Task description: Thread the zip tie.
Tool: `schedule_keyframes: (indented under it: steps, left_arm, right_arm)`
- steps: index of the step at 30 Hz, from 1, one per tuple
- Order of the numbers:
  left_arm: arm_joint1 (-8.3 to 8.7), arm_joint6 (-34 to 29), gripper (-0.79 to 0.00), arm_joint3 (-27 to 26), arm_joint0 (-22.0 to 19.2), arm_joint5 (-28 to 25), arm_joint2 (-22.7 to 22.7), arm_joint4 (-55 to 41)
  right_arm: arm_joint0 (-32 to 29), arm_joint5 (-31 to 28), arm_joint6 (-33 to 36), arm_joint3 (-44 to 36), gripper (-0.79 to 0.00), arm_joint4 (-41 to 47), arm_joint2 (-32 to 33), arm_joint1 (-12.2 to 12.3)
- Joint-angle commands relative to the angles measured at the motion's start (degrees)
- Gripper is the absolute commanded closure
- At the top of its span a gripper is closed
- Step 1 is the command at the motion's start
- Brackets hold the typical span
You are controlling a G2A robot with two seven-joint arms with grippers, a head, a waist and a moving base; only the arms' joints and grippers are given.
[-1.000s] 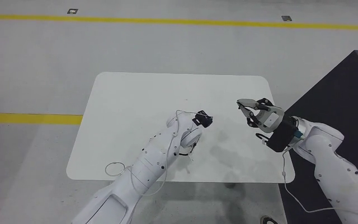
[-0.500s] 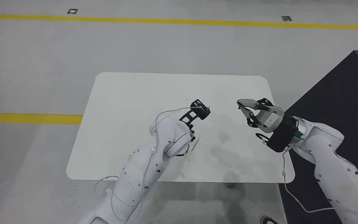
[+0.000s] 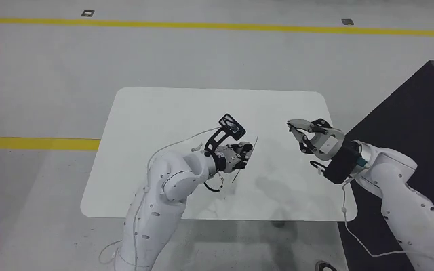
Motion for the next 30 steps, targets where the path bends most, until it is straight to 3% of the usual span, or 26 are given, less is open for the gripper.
schedule_keyframes:
  steps: [1, 11, 18, 23, 30]
  left_arm:
    - [0.00, -0.04, 0.000, -0.01, 0.00, 0.07, 0.01, 2.82]
    - [0.05, 1.09, 0.000, -0.57, 0.87, -0.28, 0.06, -0.07]
    - [1.12, -5.48, 0.000, -3.64, 0.63, 0.26, -3.94, -8.86]
    - [2.13, -15.64, 0.000, -4.67, 0.23, 4.67, -8.93, -21.32]
    - [3.14, -32.75, 0.000, -1.13, -3.33, 13.48, -12.75, -50.48]
  right_arm:
    - [0.00, 0.00, 0.00, 0.00, 0.000, 0.00, 0.00, 0.00]
    - [0.00, 0.00, 0.00, 0.00, 0.000, 0.00, 0.00, 0.00]
    - [-0.02, 2.80, 0.19, 0.86, 0.000, -1.05, 1.73, 0.00]
    - [0.75, 0.93, -5.03, 6.09, 0.000, -6.24, 6.41, 0.85]
    - [1.33, 1.18, -7.76, 7.42, 0.000, -12.77, 5.72, 1.21]
